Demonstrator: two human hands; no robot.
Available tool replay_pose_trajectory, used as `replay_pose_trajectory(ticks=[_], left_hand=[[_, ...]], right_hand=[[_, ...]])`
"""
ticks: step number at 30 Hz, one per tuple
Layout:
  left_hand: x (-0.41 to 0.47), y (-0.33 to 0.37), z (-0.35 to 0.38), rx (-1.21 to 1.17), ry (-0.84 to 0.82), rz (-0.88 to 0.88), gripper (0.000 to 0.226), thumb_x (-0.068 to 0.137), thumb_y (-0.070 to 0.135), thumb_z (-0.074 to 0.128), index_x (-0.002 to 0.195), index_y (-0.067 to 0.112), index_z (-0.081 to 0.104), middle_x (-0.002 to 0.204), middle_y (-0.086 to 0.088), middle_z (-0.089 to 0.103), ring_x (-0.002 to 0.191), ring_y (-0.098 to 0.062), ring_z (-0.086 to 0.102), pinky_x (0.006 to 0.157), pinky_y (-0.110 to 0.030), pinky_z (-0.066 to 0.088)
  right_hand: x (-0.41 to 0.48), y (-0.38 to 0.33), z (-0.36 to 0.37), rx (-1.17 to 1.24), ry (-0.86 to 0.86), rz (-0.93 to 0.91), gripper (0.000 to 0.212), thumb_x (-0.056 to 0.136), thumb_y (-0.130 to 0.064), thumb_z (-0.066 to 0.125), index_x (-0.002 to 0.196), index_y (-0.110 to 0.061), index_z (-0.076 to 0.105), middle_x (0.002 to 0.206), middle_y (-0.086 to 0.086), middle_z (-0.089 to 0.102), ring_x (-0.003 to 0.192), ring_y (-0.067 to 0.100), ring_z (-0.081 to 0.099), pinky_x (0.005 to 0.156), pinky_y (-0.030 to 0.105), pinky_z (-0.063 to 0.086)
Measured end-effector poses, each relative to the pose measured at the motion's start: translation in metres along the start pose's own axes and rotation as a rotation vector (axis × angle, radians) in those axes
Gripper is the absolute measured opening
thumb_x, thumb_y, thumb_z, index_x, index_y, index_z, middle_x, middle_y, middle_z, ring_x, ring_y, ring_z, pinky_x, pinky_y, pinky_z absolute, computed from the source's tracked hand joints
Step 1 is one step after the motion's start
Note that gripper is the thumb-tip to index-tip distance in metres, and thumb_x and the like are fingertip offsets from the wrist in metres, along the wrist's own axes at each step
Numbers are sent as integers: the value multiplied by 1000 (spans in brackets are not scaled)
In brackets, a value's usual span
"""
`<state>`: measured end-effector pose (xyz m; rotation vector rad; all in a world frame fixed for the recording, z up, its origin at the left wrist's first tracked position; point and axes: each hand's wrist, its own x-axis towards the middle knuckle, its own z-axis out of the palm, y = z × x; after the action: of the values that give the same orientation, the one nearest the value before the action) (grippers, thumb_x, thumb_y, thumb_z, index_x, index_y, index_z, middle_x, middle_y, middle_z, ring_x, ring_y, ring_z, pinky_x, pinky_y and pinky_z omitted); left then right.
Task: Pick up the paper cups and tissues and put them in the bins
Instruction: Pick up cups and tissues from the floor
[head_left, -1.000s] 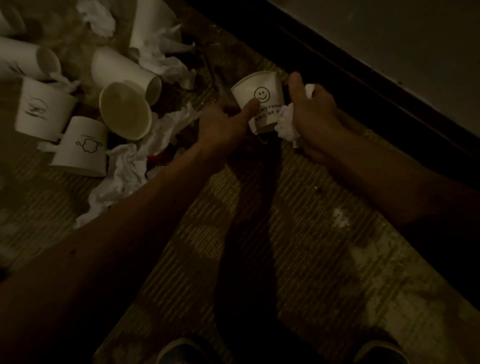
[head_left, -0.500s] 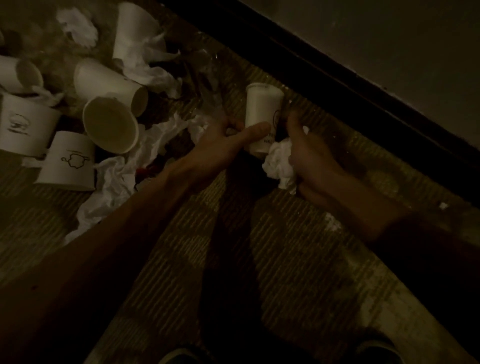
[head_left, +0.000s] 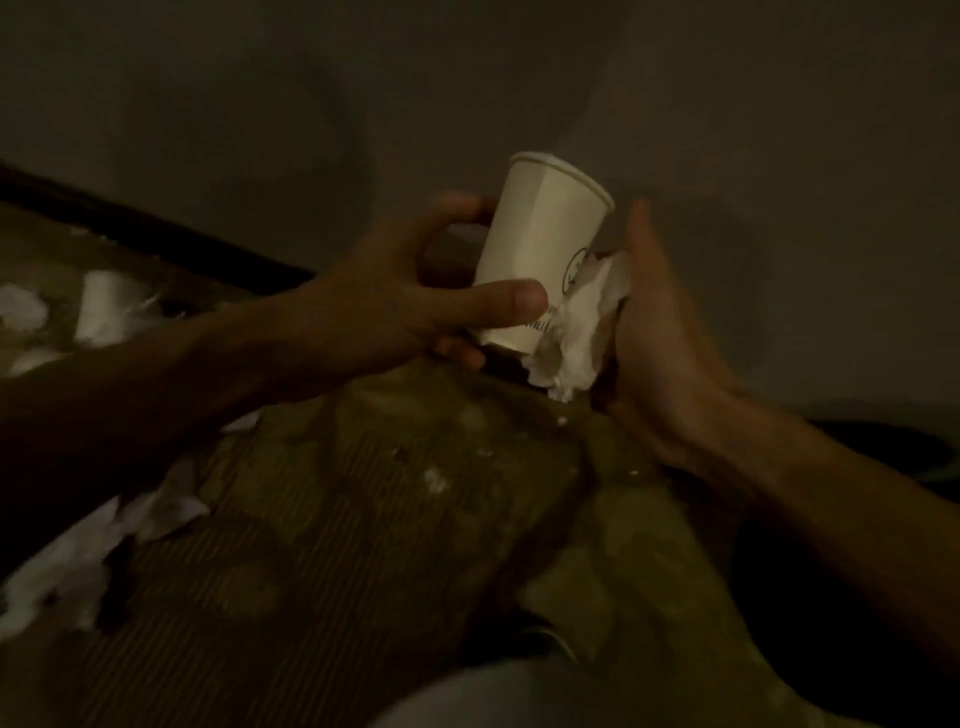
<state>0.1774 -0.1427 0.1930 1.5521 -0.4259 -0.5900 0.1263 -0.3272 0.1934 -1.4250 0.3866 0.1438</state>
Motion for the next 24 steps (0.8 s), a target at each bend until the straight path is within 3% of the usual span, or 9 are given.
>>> replay_pose_trajectory(ticks=[3, 6, 7, 10, 13, 16, 18, 21, 24], left_hand=[[17, 50, 59, 31, -159, 94, 62, 55, 48, 81, 110, 49, 53, 99, 6, 76, 88, -17, 75, 61, -28, 59], [36, 82, 130, 26, -308, 170, 55, 58, 50, 79, 106, 54, 53, 96, 13, 75, 87, -14, 74, 59, -27, 59], [42, 88, 157, 19, -360, 178, 53, 59, 51, 78, 105, 56, 54, 97, 12, 75, 88, -15, 74, 59, -27, 59], [61, 88, 234, 21, -516, 148, 53, 62, 54, 76, 110, 54, 54, 102, 2, 75, 93, -17, 73, 61, -30, 58], [80, 71, 300, 58, -674, 83, 53, 70, 54, 77, 115, 46, 51, 104, 1, 70, 90, -13, 72, 63, -28, 59], [97, 47, 355, 164, -776, 41, 68, 77, 50, 73, 135, 30, 44, 115, 4, 63, 92, -12, 69, 65, -27, 57], [103, 27, 383, 315, -763, 84, 73, 84, 47, 70, 145, 25, 38, 126, 0, 61, 98, -10, 64, 71, -26, 54], [107, -7, 404, 674, -735, 207, 87, 85, 65, 60, 153, 27, 22, 138, -3, 55, 105, -15, 58, 72, -23, 44], [100, -31, 409, 1128, -718, 411, 91, 90, 66, 49, 156, 23, 3, 123, -13, 61, 98, -29, 61, 65, -32, 39]], right_hand=[[-56, -44, -57, 161, -65, -115, 62, 94, -48, 23, 70, -21, 74, 71, 2, 70, 69, 22, 67, 65, 36, 49], [-107, -64, -119, 46, 117, -201, 55, 93, -35, 30, 55, -27, 68, 60, 2, 63, 60, 24, 59, 61, 37, 44], [-121, -66, -139, 12, 231, -203, 51, 95, -32, 34, 58, -27, 69, 64, 4, 65, 63, 25, 61, 61, 38, 48], [-162, -57, -201, -79, 578, -219, 23, 99, -26, 47, 94, -12, 65, 84, 11, 66, 74, 22, 64, 70, 40, 51], [-194, -31, -254, 4, 704, -121, 33, 101, -33, 46, 114, -4, 53, 95, 15, 65, 74, 23, 63, 59, 33, 47], [-207, -2, -288, 10, 834, 4, 30, 104, -36, 42, 114, -9, 47, 99, 19, 63, 66, 22, 60, 43, 24, 45], [-203, 19, -308, -39, 907, 85, 28, 105, -38, 37, 112, -12, 44, 102, 20, 62, 67, 22, 58, 41, 23, 43], [-192, 50, -333, -132, 979, 215, 34, 106, -41, 32, 116, -11, 46, 99, 12, 61, 77, 21, 58, 54, 25, 45], [-189, 72, -345, -194, 951, 350, 35, 106, -38, 34, 101, -11, 56, 87, 6, 61, 79, 22, 58, 74, 33, 47]])
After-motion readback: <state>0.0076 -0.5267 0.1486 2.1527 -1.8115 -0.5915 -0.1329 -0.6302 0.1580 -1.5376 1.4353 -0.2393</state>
